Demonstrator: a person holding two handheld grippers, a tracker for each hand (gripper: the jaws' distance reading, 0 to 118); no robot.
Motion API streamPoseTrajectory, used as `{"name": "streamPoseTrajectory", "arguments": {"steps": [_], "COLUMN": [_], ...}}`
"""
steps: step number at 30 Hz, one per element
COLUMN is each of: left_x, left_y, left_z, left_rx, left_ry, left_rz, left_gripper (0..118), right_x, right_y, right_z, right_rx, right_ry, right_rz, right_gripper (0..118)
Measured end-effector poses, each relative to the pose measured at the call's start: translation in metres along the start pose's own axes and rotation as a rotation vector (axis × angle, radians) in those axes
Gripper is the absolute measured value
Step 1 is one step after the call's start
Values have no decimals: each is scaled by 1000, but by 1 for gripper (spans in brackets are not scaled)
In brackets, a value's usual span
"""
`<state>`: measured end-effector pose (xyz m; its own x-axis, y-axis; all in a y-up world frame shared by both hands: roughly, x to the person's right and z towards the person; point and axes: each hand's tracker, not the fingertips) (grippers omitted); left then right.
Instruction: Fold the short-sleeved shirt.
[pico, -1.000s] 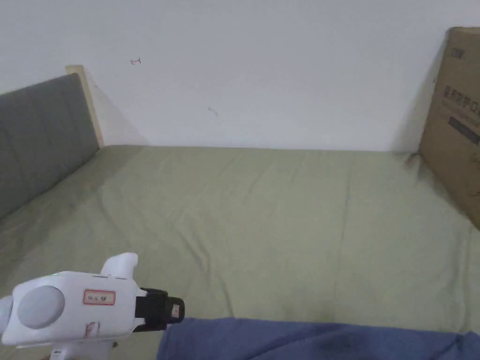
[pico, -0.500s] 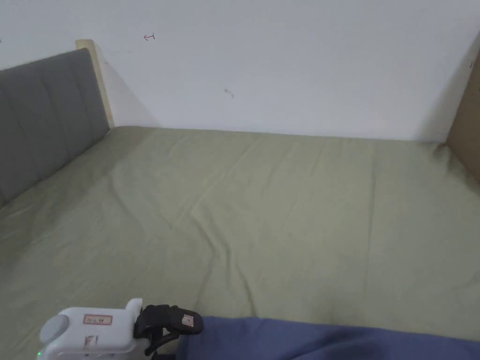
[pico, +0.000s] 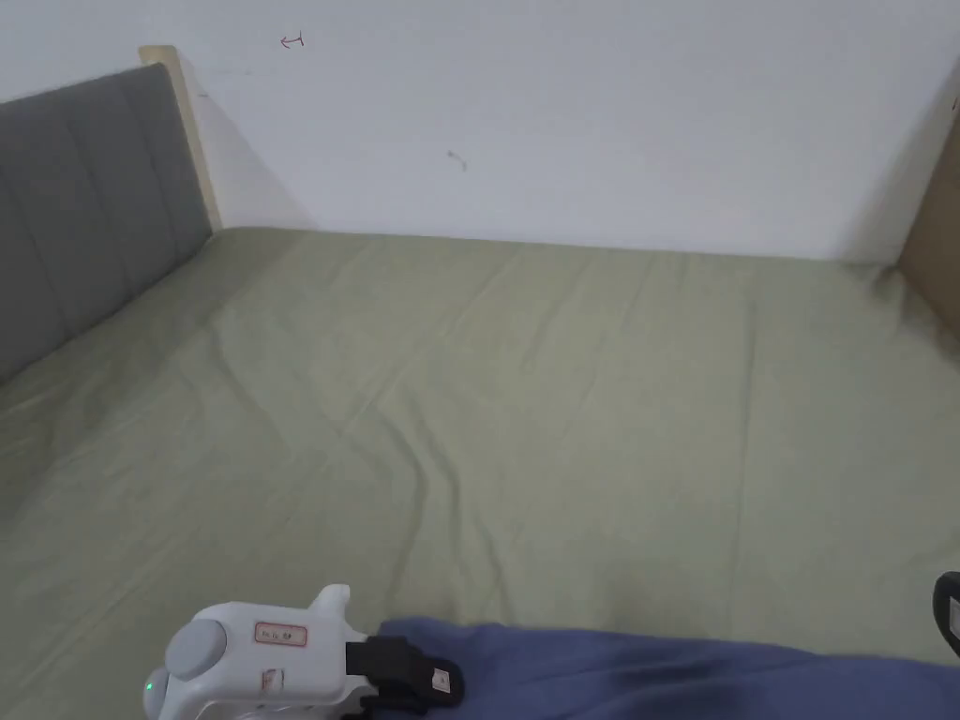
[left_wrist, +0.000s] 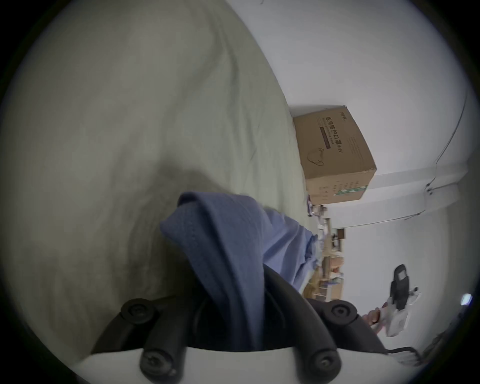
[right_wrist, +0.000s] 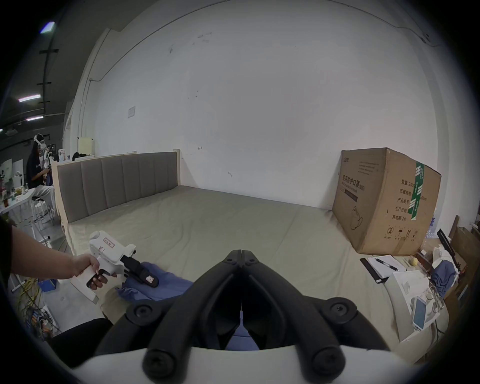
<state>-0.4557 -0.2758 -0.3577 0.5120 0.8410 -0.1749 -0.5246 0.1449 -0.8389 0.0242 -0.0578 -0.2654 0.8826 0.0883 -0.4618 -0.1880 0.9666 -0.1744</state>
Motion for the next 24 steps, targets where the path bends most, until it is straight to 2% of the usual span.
{"name": "streamPoseTrajectory", "arguments": {"steps": [4,9,13,15,18,20,21,23,24], "left_x": [41,86,100,114,142,161,173,196,209], "left_y": [5,18,23,19,8,4,-1,-8,-10], "left_z": [19,51,59,50,23,3,-12,-39,-54], "left_rx": [-40,-33,-37,-43,-48,-91,-134,-164,-149], "left_ry": [156,524,800,935,942,845,767,695,689], "left_rz": [-123,-310,-297,-373,-407,-429,-399,-395,-445], "left_gripper": [3,3,3,3,3,3,3,3,3], "right_x": [1,6,17,24,33,39,42,47,49], "right_y": [0,-1,-3,-6,-9,-12,-14,-16,-17], "right_z": [3,9,17,23,30,35,38,43,45], "right_rx": [12,47,62,67,67,63,64,64,64], "right_ry": [28,46,44,33,21,13,6,-4,-11], "right_rz": [13,-17,-44,-46,-54,-69,-78,-94,-100], "right_gripper": [0,0,0,0,0,0,0,0,0]}}
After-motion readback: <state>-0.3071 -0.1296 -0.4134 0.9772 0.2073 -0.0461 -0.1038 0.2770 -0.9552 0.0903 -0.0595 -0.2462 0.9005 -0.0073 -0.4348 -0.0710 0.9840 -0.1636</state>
